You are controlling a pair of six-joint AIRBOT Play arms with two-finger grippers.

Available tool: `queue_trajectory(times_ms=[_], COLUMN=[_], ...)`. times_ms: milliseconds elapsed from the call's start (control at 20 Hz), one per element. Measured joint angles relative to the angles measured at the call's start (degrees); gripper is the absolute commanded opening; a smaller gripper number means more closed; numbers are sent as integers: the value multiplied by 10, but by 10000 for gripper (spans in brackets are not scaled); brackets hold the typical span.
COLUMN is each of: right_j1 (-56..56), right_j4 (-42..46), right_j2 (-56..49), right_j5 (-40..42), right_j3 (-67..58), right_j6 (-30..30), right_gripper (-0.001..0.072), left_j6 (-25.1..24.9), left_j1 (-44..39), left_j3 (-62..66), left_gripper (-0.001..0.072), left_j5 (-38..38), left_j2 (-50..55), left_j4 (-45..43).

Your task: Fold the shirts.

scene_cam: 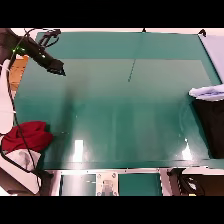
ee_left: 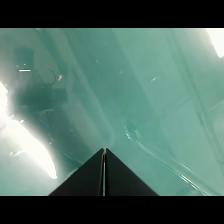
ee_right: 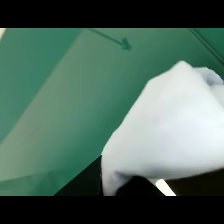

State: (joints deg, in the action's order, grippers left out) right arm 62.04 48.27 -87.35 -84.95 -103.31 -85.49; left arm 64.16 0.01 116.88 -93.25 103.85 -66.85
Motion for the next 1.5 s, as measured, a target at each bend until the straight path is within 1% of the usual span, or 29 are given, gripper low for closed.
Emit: queue_trajectory(times_ms=[150, 300, 450, 550, 600, 650, 700, 750, 850, 900, 950, 1000, 1050, 1150, 1300, 1400, 1500], right_j1=[5, 7, 7, 7, 8, 8, 9, 9, 10, 10, 9, 3, -6, -38, -123, -192, -265], right_j4=[97, 221, 319, 365, 385, 407, 429, 449, 471, 477, 476, 465, 441, 387, 316, 290, 275], right_j2=[23, 33, 36, 37, 37, 36, 34, 31, 23, 21, 19, 18, 17, 16, 26, 42, 65], right_j5=[-41, -86, -106, -105, -100, -93, -88, -86, -84, -91, -96, -99, -102, -102, -78, -49, -23], right_j3=[1, 24, 90, 153, 186, 220, 248, 273, 301, 303, 298, 284, 266, 217, 149, 133, 141], right_j6=[-42, -81, -109, -129, -137, -148, -156, -163, -179, -189, -198, -203, -204, -193, -157, -128, -100], right_gripper=[21, 21, 22, 23, 54, 228, 489, 560, 558, 544, 450, 185, 94, 22, 21, 20, 20], left_j6=[2, 2, 2, 3, 3, 3, 3, 3, 3, 3, 4, 7, 14, 32, 69, 93, 105], left_j1=[0, 0, 0, 0, 0, 0, 0, 0, 0, 0, 0, 0, 0, 0, 0, -2, -12], left_j3=[0, 0, 0, 0, 0, 0, 0, 0, 0, 0, 0, 0, 0, 0, -7, -35, -91], left_gripper=[24, 24, 25, 25, 25, 25, 25, 24, 25, 24, 24, 23, 23, 22, 22, 22, 22], left_j5=[-5, -6, -6, -7, -7, -7, -7, -7, -7, -7, -7, -7, -7, -7, -5, 3, 10], left_j2=[0, 0, 0, 0, 0, 0, 0, 0, 0, 0, 0, 0, 0, -3, -15, -36, -70], left_j4=[0, 0, 1, 1, 1, 1, 1, 1, 1, 2, 2, 2, 2, 2, 3, 2, 2])
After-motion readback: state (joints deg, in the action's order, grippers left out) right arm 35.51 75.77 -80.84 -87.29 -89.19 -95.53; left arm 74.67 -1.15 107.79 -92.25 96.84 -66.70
